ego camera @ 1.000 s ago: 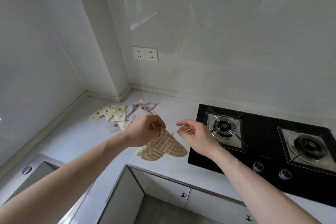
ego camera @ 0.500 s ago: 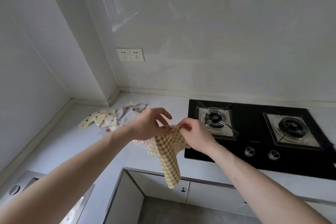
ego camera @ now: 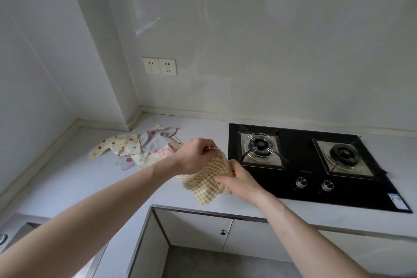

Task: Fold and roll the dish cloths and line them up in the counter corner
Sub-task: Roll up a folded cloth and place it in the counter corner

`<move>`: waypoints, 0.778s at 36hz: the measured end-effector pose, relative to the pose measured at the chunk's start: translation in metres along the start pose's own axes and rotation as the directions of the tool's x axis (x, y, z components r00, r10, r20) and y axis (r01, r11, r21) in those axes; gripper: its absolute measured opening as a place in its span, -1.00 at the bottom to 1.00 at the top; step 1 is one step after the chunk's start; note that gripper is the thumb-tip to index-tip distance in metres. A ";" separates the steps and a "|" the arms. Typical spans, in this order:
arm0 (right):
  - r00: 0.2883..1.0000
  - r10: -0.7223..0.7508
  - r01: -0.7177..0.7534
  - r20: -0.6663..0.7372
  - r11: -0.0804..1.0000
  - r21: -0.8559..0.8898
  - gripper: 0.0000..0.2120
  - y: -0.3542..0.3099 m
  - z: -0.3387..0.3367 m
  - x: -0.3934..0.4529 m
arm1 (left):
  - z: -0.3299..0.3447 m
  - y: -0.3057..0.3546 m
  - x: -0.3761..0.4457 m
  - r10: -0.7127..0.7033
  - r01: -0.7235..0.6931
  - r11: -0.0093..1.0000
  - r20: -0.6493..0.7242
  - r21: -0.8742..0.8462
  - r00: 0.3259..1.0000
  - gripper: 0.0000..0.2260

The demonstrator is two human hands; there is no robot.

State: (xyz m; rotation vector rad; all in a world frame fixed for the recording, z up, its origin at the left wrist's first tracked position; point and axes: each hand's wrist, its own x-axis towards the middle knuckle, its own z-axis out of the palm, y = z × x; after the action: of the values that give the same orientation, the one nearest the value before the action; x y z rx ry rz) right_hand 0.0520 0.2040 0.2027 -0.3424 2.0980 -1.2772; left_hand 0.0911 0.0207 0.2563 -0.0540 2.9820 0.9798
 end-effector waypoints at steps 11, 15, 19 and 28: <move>0.913 -0.145 0.107 -0.381 0.987 -0.120 -0.79 -0.002 -0.024 0.027 | -0.017 0.006 0.035 0.123 -0.116 0.990 -0.097 0.079 0.988 -0.85; 0.835 -0.298 0.195 -0.463 0.946 -0.257 -0.79 0.003 -0.057 0.063 | -0.014 -0.017 0.058 0.079 -0.069 0.996 -0.201 0.058 0.976 -0.81; 0.748 -0.414 0.339 -0.519 0.910 -0.238 -0.83 0.016 -0.077 0.097 | 0.005 -0.038 0.076 0.059 -0.099 0.991 -0.379 -0.088 0.923 -0.80; 0.589 -0.716 0.573 -0.376 0.697 -0.430 -0.90 0.100 -0.090 0.130 | 0.075 -0.099 0.070 0.188 -0.263 0.961 -0.491 -0.087 0.851 -0.80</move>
State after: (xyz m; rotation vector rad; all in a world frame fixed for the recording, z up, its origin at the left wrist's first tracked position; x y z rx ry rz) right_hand -0.0937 0.2475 0.0942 -1.0934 2.7642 -1.6290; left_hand 0.0236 -0.0164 0.1361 0.0690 3.4112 1.4079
